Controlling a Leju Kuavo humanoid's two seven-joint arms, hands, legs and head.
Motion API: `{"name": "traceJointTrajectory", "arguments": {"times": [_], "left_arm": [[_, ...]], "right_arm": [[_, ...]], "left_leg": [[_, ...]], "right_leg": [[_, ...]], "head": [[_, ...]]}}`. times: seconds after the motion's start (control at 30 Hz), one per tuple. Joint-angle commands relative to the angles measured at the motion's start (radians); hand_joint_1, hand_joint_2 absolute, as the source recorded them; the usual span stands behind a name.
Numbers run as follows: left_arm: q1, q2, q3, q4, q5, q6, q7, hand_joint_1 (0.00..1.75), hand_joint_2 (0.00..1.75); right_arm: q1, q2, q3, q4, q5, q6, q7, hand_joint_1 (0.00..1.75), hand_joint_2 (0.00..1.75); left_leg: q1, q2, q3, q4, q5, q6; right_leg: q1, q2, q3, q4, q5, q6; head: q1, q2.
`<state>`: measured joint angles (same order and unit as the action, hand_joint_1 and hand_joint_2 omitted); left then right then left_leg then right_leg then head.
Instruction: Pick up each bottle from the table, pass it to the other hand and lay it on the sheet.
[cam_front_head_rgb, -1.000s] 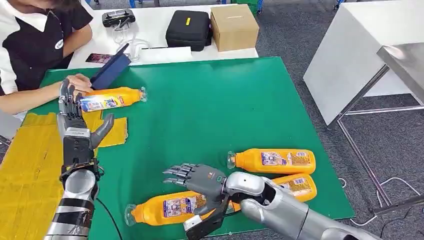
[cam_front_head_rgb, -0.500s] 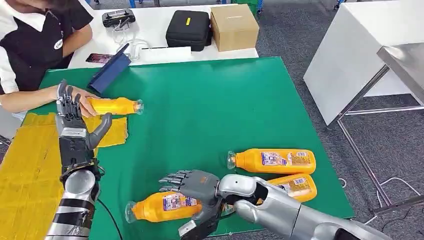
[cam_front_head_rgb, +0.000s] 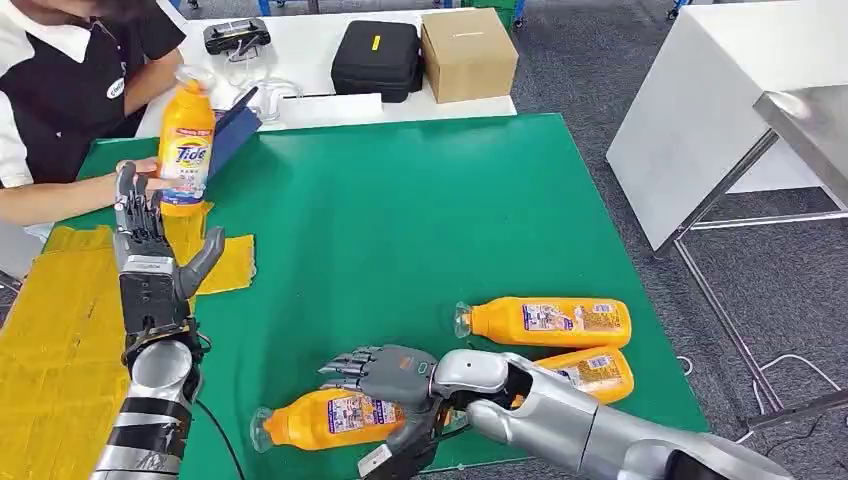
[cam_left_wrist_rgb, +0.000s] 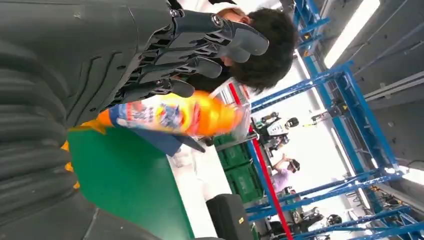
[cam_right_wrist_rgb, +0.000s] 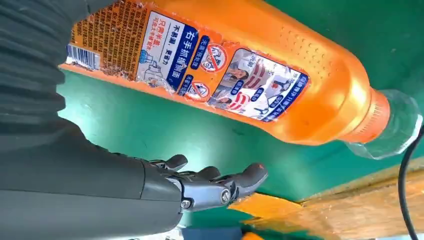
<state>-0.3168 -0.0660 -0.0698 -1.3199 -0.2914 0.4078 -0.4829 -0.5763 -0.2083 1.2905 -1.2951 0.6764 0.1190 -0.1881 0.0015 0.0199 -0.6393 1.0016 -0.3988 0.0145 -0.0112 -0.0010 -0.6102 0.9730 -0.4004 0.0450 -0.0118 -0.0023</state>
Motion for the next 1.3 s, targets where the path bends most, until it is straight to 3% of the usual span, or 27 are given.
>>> {"name": "traceJointTrajectory", "arguments": {"times": [0.03, 0.17, 0.67, 0.87, 1.1, 1.3], "left_arm": [[-0.033, -0.005, -0.025, 0.067, 0.018, 0.006, 0.004, 0.0, 1.75], [-0.019, -0.002, -0.022, 0.061, 0.021, 0.012, 0.008, 0.0, 1.75], [-0.018, -0.001, -0.021, 0.061, 0.021, 0.012, 0.008, 0.0, 1.75], [0.001, -0.001, -0.006, 0.044, 0.021, 0.01, 0.011, 0.0, 1.75], [0.005, 0.001, 0.002, 0.041, 0.017, 0.003, 0.011, 0.0, 1.75], [0.026, -0.003, 0.003, 0.025, 0.012, 0.003, 0.024, 0.0, 1.75]], "right_arm": [[-0.096, -0.014, 0.107, 0.083, 0.021, 0.021, 0.016, 0.0, 1.75], [-0.084, -0.005, 0.105, 0.115, 0.097, -0.031, 0.094, 0.0, 1.75], [-0.084, -0.007, 0.104, 0.116, 0.097, -0.031, 0.094, 0.0, 1.75], [-0.06, 0.013, 0.047, 0.173, 0.216, -0.094, 0.174, 0.0, 1.75], [-0.036, 0.055, -0.022, 0.229, 0.293, -0.124, 0.206, 0.0, 1.75], [-0.012, 0.129, -0.077, 0.354, 0.385, -0.16, 0.301, 0.0, 1.75]], "left_leg": [[0.001, -0.003, 0.008, 0.001, -0.004, -0.001], [0.001, -0.003, 0.008, 0.0, -0.003, -0.001], [0.001, -0.002, 0.007, 0.0, -0.003, -0.001], [0.0, -0.001, 0.004, -0.001, -0.001, -0.001], [0.001, -0.002, 0.008, 0.0, -0.004, -0.002], [0.001, -0.001, 0.007, -0.001, -0.003, -0.001]], "right_leg": [[0.0, -0.001, 0.008, 0.001, -0.004, -0.002], [0.0, -0.001, 0.008, 0.0, -0.003, -0.002], [0.0, 0.0, 0.007, 0.0, -0.003, -0.002], [0.0, 0.0, 0.004, -0.001, -0.001, -0.001], [0.001, 0.0, 0.008, 0.0, -0.003, -0.002], [0.001, 0.001, 0.007, -0.001, -0.002, -0.002]], "head": [[0.0, 0.0], [0.0, 0.0], [0.0, 0.0], [0.0, 0.0], [0.0, 0.0], [0.0, 0.0]]}}
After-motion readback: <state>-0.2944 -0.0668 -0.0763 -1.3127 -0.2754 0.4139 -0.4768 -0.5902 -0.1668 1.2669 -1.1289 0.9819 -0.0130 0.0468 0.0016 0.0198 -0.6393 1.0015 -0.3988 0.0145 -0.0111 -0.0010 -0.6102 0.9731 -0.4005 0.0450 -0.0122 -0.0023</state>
